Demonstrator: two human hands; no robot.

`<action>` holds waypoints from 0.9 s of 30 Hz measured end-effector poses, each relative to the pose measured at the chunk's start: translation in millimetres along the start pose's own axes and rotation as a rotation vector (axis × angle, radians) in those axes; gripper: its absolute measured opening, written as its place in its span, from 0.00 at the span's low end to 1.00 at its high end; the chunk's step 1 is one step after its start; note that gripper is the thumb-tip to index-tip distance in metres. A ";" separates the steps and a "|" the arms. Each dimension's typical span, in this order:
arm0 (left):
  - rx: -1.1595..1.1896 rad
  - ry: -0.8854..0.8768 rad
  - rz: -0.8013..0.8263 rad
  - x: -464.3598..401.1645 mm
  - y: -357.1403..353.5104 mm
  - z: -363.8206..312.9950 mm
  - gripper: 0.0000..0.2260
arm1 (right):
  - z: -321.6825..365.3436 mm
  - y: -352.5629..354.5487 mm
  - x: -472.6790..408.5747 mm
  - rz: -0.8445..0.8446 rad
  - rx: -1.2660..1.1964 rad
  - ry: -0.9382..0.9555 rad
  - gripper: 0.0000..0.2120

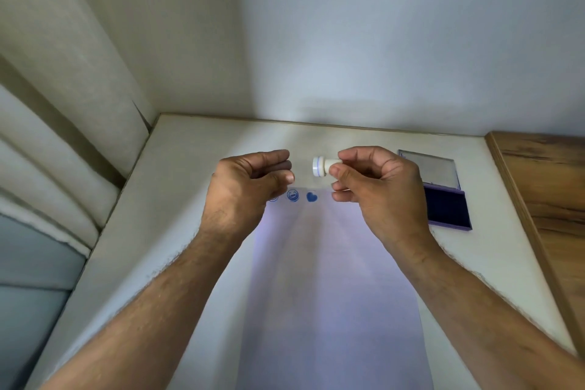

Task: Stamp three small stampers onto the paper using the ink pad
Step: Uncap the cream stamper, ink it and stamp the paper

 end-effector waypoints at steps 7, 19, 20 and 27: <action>-0.077 0.013 -0.040 -2.3 -1.6 4.1 0.13 | 19.3 -20.9 2.2 0.084 0.603 0.376 0.09; -0.123 0.026 -0.043 -3.1 -3.6 9.1 0.15 | -6.4 -51.3 -21.9 0.108 0.866 0.262 0.08; -0.126 0.027 -0.039 -3.0 -4.2 8.8 0.15 | -8.5 -51.3 -22.3 0.117 0.873 0.262 0.08; -0.144 0.033 -0.031 -0.1 -6.9 4.6 0.14 | -5.8 -42.0 -17.5 0.079 0.773 0.328 0.16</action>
Point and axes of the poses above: each hand's wrist, its own x-axis away from the middle knuckle, its own y-axis out of the back of the hand, z = x × y, the point moved 8 cm from there along -x, towards the middle knuckle, and after that the axes turned 14 degrees about -x, right-handed, at the moved point
